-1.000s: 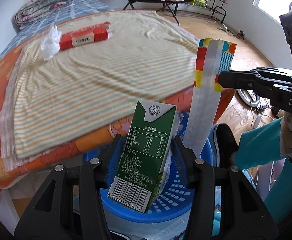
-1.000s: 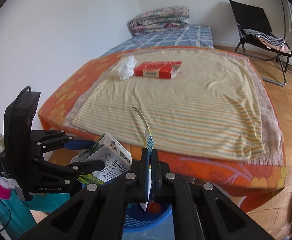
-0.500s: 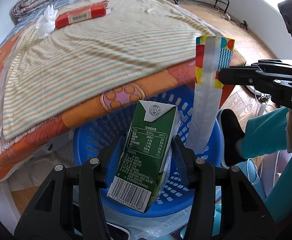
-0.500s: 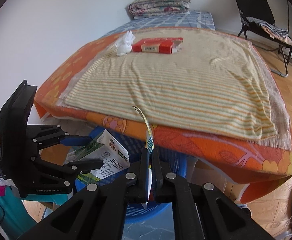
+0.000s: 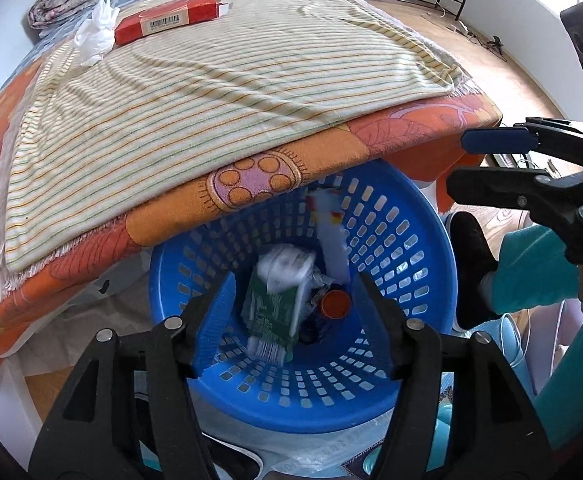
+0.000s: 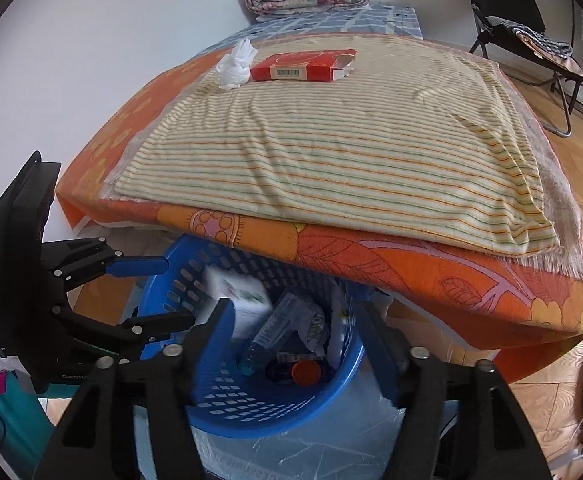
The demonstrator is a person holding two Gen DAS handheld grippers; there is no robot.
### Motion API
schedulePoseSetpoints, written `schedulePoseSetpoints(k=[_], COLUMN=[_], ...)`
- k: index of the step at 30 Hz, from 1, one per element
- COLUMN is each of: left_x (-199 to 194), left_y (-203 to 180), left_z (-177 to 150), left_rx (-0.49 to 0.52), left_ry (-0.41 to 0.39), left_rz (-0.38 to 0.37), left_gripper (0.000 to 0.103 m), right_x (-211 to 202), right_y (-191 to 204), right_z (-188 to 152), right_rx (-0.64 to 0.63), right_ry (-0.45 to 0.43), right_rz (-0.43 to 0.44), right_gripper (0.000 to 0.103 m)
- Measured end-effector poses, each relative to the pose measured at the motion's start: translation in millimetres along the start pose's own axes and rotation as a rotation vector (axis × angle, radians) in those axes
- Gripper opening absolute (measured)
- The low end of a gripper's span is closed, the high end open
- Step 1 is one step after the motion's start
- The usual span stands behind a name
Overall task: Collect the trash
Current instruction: 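Open the left tool to drop the carton while the right tool drops the packet, then move both tools back over the towel toward the red box and tissue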
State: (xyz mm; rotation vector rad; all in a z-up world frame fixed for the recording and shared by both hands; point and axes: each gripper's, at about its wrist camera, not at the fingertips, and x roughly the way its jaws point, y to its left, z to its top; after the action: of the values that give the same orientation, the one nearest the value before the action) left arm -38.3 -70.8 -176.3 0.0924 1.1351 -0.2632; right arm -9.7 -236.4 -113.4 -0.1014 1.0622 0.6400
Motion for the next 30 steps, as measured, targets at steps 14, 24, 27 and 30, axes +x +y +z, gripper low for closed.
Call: schedulePoseSetpoints(k=[14,24,27,30], left_x=[-0.6,-2.9,-5.7,-7.2], left_y=[2.8,10.8,13.3,15.4], left_z=[2.9,7.7,12.2,17.0], left_rx=[-0.008,-0.049,-0.054,-0.054], left_ry=[-0.005,-0.005,-0.012,-0.022], left_rz=[0.006,0.012,0.007,0.012], left_gripper=[0.074,0.075,0.075,0.075], right_x=[0.4,-3.0,-4.2,-5.8], right_y=[-2.0,0.0,1.3,3.1], right_z=[6.4,12.3,16.3,20.7], right_rx=[0.020,0.023,0.018,0.012], right_ry=[-0.007,-0.025,-0.033,-0.046], right_rz=[-0.014,-0.030,-0.042,-0.051], right_gripper=[0.089,0.096,0.097,0.100])
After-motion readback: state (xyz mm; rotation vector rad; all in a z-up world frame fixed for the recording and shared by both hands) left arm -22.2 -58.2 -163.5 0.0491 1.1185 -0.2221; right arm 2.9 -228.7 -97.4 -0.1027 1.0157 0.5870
